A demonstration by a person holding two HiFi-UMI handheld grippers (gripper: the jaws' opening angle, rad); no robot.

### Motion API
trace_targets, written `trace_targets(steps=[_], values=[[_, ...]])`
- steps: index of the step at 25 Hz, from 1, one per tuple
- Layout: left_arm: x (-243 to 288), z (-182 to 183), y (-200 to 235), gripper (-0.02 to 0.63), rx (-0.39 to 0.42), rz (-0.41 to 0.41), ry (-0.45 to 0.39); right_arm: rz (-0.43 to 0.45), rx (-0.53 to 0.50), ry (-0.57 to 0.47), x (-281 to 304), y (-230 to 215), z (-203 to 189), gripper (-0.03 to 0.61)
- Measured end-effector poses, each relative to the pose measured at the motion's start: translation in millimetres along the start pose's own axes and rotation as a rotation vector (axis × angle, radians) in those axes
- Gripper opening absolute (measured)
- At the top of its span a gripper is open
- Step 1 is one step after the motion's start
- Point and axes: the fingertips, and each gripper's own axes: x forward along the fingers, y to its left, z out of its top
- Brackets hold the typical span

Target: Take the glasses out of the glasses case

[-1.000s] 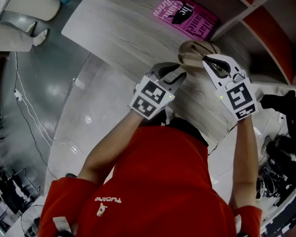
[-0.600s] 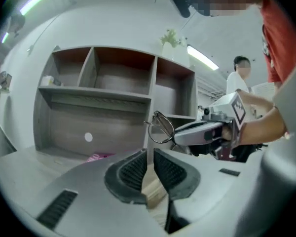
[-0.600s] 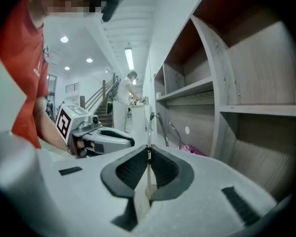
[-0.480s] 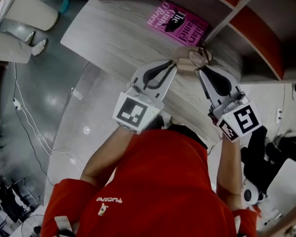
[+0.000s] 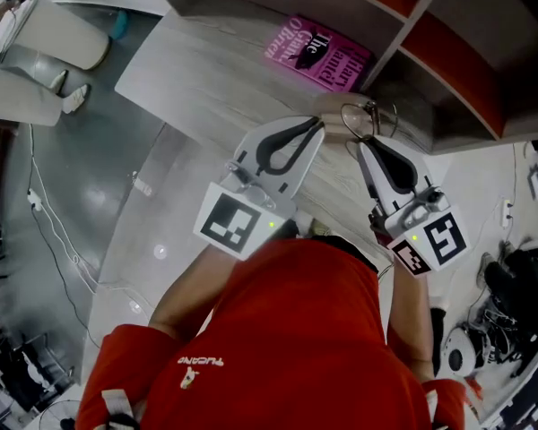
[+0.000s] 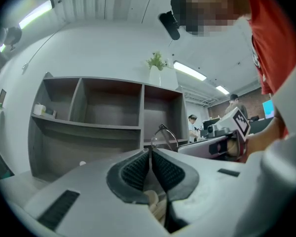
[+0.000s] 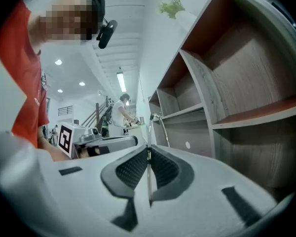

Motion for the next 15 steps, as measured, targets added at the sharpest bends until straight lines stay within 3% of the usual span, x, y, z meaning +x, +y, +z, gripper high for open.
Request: trace_targets(steps=[7, 15], values=[[-8, 2, -11, 0.021, 0.006, -0.007, 0.007, 0.012, 0.004, -0.027, -12, 16, 8, 0.026], [-15, -23, -11, 0.018, -0.053, 0.019, 0.046, 0.044, 0.014, -0.061, -22, 23, 20, 0.026]])
